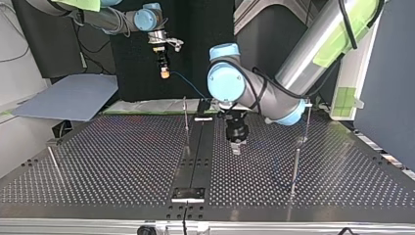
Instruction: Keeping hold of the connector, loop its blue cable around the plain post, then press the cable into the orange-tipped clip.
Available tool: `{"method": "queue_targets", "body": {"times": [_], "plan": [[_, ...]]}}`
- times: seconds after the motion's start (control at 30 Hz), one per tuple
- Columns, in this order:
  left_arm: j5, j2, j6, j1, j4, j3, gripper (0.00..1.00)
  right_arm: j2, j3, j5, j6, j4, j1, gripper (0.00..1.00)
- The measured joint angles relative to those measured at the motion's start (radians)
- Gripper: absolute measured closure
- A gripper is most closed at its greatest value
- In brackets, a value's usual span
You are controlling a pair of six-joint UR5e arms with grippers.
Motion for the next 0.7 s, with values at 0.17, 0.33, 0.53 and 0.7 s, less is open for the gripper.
{"method": "queue_targets", "body": {"times": [0.17,0.33,0.53,0.7], "plan": [[-0.048,-0.008,0.048,0.007,0.010,0.000,0.01,0.000,0.000,0.000,0.000,0.000,0.001,1.00],[-0.103,-0.009,0.103,0.015,0.042,0.000,0.01,0.000,0.000,0.000,0.000,0.000,0.001,1.00],[-0.165,-0.011,0.165,0.022,0.088,0.000,0.01,0.000,0.000,0.000,0.000,0.000,0.002,1.00],[-0.210,-0.042,0.199,0.031,0.097,0.003,0.01,0.000,0.000,0.000,0.000,0.000,0.003,1.00]]}}
